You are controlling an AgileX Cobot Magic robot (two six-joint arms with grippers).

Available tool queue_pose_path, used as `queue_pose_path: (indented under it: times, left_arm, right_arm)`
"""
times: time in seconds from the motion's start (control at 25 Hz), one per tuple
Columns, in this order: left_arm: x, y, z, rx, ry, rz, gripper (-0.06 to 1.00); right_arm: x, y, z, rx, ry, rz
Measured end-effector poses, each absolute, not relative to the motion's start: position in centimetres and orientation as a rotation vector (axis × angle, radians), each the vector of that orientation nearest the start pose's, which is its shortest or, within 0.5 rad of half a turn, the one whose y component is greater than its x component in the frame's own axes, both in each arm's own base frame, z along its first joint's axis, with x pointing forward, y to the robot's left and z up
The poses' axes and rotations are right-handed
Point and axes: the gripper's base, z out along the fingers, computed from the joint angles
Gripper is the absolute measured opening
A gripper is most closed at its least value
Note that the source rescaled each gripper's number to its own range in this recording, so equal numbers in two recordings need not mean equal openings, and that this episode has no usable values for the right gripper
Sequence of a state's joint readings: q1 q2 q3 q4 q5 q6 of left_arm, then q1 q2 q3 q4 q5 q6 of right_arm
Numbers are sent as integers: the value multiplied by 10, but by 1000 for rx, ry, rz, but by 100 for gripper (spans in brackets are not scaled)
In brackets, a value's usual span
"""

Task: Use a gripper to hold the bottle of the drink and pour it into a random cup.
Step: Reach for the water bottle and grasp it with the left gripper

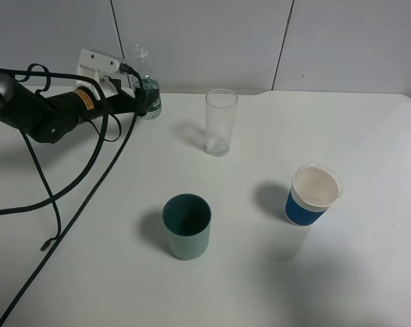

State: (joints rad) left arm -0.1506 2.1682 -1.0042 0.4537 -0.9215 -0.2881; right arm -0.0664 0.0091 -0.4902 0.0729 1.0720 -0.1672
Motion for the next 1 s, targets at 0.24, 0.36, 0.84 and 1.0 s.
queue_pose_path:
  times: [0.24, 0.36, 0.84, 1.0]
  left_arm:
    - [415, -96, 105, 403, 1716, -428, 100]
    - [422, -99, 103, 416, 1700, -430, 100]
    - [441, -116, 89, 443, 1671, -456, 100]
    - [441, -116, 83, 438, 1691, -460, 100]
  right_arm:
    - [-3, 6, 274, -108, 2070, -56]
    - [-3, 6, 274, -108, 2070, -56]
    - [-3, 6, 274, -108, 2070, -56]
    - [-3, 6, 274, -108, 2070, -56]
